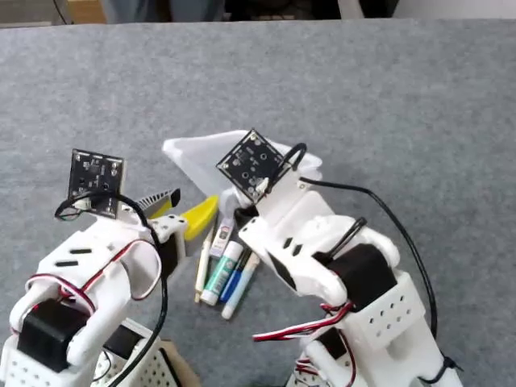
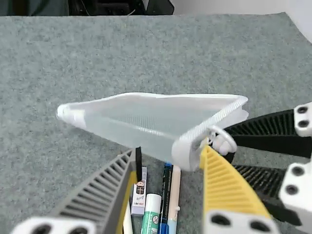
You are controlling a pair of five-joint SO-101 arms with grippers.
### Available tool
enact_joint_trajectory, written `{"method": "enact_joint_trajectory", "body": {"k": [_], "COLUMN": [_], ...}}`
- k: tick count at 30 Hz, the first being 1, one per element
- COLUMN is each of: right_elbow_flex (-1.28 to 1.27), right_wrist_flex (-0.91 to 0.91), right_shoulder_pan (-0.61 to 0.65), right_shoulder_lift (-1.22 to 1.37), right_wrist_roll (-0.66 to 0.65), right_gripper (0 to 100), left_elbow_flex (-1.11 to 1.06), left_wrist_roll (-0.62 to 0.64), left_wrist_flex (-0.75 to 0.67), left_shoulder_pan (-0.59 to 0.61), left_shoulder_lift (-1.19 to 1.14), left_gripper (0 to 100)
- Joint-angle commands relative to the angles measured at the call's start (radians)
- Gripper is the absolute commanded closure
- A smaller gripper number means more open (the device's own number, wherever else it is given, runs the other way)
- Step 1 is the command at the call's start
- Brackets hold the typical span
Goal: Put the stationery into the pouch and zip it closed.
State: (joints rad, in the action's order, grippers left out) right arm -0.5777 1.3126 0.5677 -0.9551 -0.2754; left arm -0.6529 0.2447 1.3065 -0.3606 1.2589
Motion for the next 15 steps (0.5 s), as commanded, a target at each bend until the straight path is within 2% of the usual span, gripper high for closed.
{"method": "enact_joint_trajectory", "body": {"k": [1,6,15], "right_elbow_flex": [0.088,0.142,0.14], "right_wrist_flex": [-0.031,-0.029,-0.023], "right_shoulder_pan": [0.008,0.008,0.009], "right_shoulder_lift": [-0.007,-0.007,-0.007], "right_wrist_roll": [0.002,0.002,0.002], "right_gripper": [98.6,98.6,98.6], "left_elbow_flex": [0.035,0.035,0.035], "left_wrist_roll": [0.011,0.017,0.015], "left_wrist_flex": [-0.026,-0.028,-0.106], "left_shoulder_pan": [-0.01,-0.012,-0.097], "left_shoulder_lift": [-0.008,-0.015,-0.017], "left_gripper": [78,78,78]}}
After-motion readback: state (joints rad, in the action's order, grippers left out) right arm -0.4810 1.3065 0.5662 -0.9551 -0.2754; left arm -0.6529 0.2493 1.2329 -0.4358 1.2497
